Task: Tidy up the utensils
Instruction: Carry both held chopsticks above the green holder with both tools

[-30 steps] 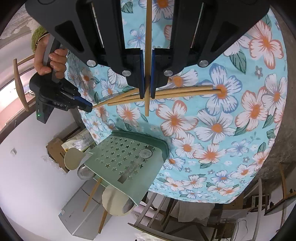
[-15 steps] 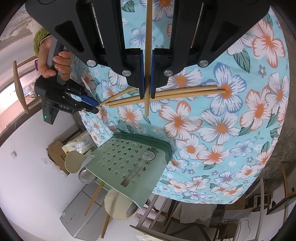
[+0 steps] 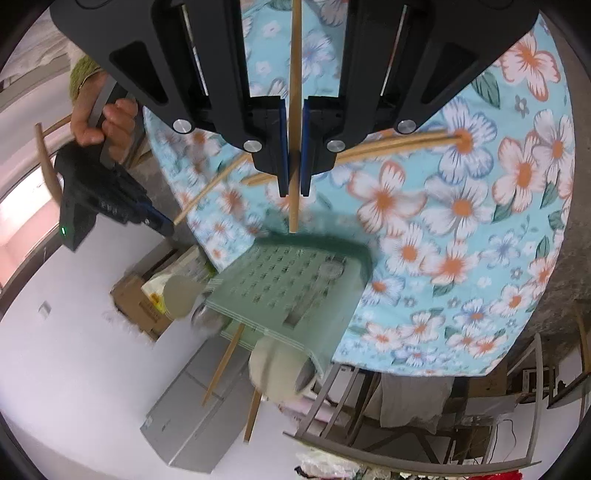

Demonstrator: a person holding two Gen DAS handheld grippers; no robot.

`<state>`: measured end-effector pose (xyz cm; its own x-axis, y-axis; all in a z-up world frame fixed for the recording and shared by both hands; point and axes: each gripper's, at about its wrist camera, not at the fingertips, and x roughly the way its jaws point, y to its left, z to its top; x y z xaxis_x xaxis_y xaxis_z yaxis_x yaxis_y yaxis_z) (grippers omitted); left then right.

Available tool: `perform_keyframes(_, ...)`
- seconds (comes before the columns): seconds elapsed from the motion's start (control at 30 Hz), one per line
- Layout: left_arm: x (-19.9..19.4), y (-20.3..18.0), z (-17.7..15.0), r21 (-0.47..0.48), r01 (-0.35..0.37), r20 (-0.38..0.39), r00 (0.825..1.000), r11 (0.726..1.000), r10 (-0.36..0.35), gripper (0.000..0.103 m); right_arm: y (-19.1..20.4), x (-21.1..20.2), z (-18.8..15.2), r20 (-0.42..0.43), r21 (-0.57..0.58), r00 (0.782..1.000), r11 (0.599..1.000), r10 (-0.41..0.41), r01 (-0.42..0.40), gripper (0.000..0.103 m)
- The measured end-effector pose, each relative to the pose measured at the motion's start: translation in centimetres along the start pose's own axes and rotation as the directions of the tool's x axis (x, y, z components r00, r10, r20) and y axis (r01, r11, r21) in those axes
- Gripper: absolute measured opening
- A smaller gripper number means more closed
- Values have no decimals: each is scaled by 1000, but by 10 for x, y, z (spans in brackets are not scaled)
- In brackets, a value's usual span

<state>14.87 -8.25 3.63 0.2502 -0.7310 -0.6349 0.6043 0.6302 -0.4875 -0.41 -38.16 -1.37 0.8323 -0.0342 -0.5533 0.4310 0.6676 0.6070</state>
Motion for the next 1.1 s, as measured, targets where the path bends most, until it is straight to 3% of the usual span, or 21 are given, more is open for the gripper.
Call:
perform_keyframes(0.2,-17,-11,34,0,29,109,994,1000,-29,4,19,-21,6,61,-88,998,996,11,-5,9)
perform_keyframes(0.37,-37,-36,74,70,59,230,970,996,-73,4,30,-32,6,93,-141,996,990,14,-1,9)
perform_keyframes(0.67,-66,-84,137,182,51,459,879,982,-131,4,26,-38,7,93,-136,996,991,11,2,9)
perform_keyframes(0.83,-60,-103,160,217,-36,575,812,976,-97,4,23,-38,6,82,-128,997,992,11,0,9)
perform_keyframes(1.0,-29,-109,172,211,-95,598,800,973,-51,4,23,-40,5,86,-132,996,991,15,-4,9)
perform_keyframes(1.1,1,-108,174,211,-141,593,805,967,-12,4,24,-41,5,89,-134,996,991,16,-4,9)
